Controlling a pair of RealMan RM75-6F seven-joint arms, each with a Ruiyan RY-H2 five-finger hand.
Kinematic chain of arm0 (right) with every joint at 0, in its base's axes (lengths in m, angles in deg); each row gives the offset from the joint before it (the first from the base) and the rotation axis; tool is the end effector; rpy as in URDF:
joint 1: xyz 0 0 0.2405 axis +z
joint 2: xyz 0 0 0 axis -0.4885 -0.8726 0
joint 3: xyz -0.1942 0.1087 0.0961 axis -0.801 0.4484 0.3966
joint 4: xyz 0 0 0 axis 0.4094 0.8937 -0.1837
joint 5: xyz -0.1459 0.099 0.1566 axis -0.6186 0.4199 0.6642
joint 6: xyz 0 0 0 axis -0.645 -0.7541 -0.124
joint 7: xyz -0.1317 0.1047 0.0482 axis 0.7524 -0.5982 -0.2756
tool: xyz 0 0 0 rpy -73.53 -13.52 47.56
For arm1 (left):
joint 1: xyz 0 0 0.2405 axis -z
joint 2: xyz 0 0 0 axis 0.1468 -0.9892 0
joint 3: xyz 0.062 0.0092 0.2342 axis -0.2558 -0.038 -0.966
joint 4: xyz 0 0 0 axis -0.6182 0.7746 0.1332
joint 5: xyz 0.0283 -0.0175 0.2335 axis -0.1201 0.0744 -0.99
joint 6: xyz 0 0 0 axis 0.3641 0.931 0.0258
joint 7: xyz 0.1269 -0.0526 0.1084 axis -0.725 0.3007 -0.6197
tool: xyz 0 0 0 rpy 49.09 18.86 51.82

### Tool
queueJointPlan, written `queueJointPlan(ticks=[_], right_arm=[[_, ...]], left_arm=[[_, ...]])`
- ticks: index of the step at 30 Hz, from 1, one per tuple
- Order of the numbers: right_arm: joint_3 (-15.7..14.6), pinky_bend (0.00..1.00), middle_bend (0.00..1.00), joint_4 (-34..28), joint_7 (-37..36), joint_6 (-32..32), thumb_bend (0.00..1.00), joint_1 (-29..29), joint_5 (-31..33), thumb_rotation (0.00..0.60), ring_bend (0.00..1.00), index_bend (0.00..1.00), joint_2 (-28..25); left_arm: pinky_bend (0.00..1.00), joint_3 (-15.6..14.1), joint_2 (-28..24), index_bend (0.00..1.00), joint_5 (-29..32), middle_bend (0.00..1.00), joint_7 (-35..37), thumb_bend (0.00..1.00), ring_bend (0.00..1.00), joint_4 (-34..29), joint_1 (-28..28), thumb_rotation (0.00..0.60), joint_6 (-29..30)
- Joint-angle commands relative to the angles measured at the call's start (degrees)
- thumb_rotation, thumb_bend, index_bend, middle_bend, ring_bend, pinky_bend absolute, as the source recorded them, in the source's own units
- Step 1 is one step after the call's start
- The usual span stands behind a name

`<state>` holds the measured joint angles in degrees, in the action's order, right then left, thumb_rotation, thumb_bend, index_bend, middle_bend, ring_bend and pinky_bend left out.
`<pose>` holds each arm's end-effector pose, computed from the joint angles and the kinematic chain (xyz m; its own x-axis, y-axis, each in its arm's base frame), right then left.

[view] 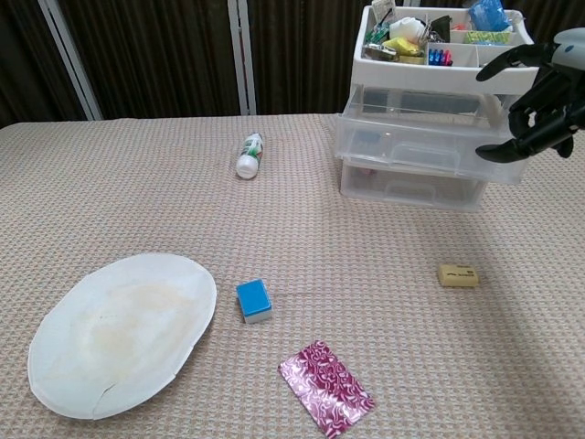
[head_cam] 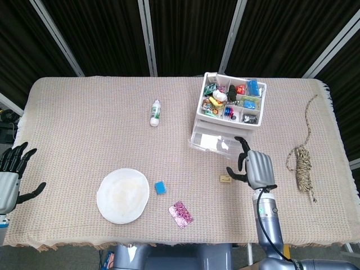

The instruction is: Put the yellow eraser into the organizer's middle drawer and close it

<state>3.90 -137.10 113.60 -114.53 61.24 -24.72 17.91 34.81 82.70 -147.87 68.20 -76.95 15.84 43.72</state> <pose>-0.1078 -0.2999 0.0416 0.0504 -0.0727 0.9961 -0.9968 0.0590 0.0548 -0.3019 0.2312 0.1258 0.3462 -0.0693 0.9356 0.9327 -0.0817 -0.3512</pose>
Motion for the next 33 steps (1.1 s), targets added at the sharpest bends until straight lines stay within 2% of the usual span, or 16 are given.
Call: queueJointPlan(ticks=[1,5,12,16,18,22,26,33], right_arm=[[-1.4,0.67,0.74,-0.6,-0.3,-1.9,0.15,-1.2,-3.8,0.6,0.74,0.16,-0.2],[-4.6,0.67,0.74,-2.7,-1.1,-4.6,0.13,-3.6,-9.8,0.6,0.74,0.16,-0.4],[-12.8,0.67,0.74,-3.9,-1.2,-7.0,0.13,-7.4,-22.1,0.6,0.74,0.16,0.2],[-16.6,0.67,0.74,-2.2,-0.2,-4.7,0.12,-8.3,-24.5,0.6,0.74,0.18,1.7],[-17.1,0.67,0.74,-0.8,0.3,-3.7,0.12,-8.6,-24.2,0.6,0.74,0.19,2.7],[-16.4,0.67,0.74,2.0,0.4,-1.3,0.12,-8.8,-22.3,0.6,0.74,0.22,4.7],[-14.0,0.67,0.75,5.7,0.4,1.3,0.12,-8.4,-18.8,0.6,0.76,0.26,6.5],[-10.2,0.67,0.77,11.9,-1.0,5.0,0.12,-7.5,-14.2,0.6,0.77,0.28,8.6]], left_arm=[[0.0,0.0,0.0,0.12,0.0,0.0,0.0,0.25,0.0,0.0,0.0,0.6,0.0],[0.0,0.0,0.0,0.12,0.0,0.0,0.1,0.25,0.0,-0.1,0.0,0.6,0.0],[0.0,0.0,0.1,0.12,0.0,0.0,0.0,0.25,0.0,0.0,0.0,0.6,0.1],[0.0,0.1,0.1,0.12,-0.1,0.0,-0.1,0.25,0.0,0.0,-0.1,0.6,0.3],[0.0,0.1,0.2,0.12,-0.1,0.0,-0.1,0.25,0.0,0.1,-0.1,0.6,0.4],[0.0,0.1,0.2,0.12,-0.1,0.0,0.0,0.25,0.0,0.2,-0.1,0.6,0.4],[0.0,0.1,0.2,0.12,-0.1,0.0,0.1,0.25,0.0,0.2,-0.1,0.6,0.3],[0.0,0.0,0.1,0.12,-0.2,0.0,0.4,0.25,0.0,0.3,-0.1,0.6,0.3]])
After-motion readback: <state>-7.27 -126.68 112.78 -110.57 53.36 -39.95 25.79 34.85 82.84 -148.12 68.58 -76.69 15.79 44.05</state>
